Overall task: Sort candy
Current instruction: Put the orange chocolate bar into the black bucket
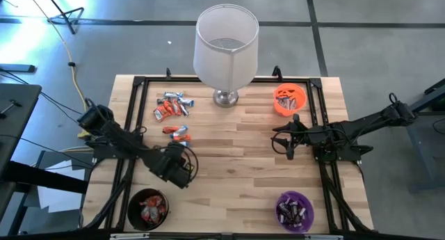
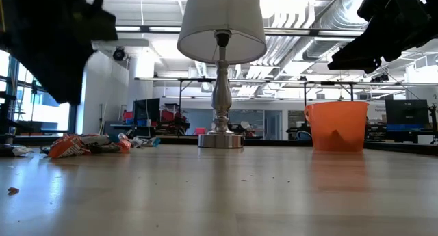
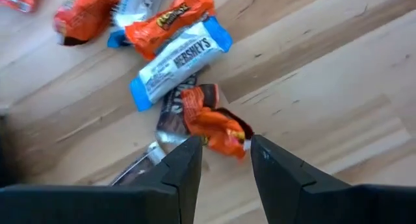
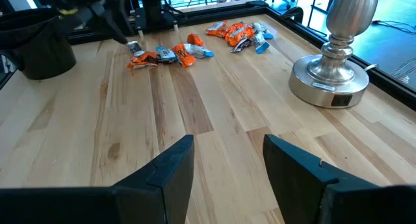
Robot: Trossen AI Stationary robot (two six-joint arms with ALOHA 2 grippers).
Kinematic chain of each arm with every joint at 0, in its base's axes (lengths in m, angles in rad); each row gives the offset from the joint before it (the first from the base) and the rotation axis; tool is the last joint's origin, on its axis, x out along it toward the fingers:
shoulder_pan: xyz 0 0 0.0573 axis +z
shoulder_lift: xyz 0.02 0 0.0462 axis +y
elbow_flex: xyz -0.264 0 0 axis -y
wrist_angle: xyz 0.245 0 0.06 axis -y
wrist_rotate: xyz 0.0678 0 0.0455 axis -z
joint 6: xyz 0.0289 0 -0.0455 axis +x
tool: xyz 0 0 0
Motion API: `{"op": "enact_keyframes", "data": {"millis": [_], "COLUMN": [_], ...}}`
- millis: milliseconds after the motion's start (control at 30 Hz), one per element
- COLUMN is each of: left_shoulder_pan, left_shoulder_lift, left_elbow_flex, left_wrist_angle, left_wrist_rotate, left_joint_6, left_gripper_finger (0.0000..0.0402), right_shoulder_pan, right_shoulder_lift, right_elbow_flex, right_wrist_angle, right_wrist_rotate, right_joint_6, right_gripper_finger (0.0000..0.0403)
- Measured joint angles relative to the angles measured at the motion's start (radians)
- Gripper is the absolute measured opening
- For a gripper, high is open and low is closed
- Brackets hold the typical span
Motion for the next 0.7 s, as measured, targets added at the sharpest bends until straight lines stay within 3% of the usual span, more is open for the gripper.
{"op": "enact_keyframes", "data": {"millis": [467,700], "left_shoulder_pan": [0.016,0.016], "left_shoulder_lift": [0.0,0.0], "left_elbow_flex": [-0.123,-0.215], "left_wrist_angle": [0.198,0.314], "left_wrist_rotate": [0.01,0.034], "left_joint_6": [-0.056,-0.099], "left_gripper_finger": [0.0192,0.0198], "right_shoulder_pan": [0.0,0.0], "right_shoulder_lift": [0.0,0.0], "right_elbow_flex": [0.0,0.0], "right_wrist_angle": [0.0,0.0], "right_wrist_rotate": [0.0,0.0], "right_joint_6": [0.0,0.0], "right_gripper_finger": [0.018,0.018]}}
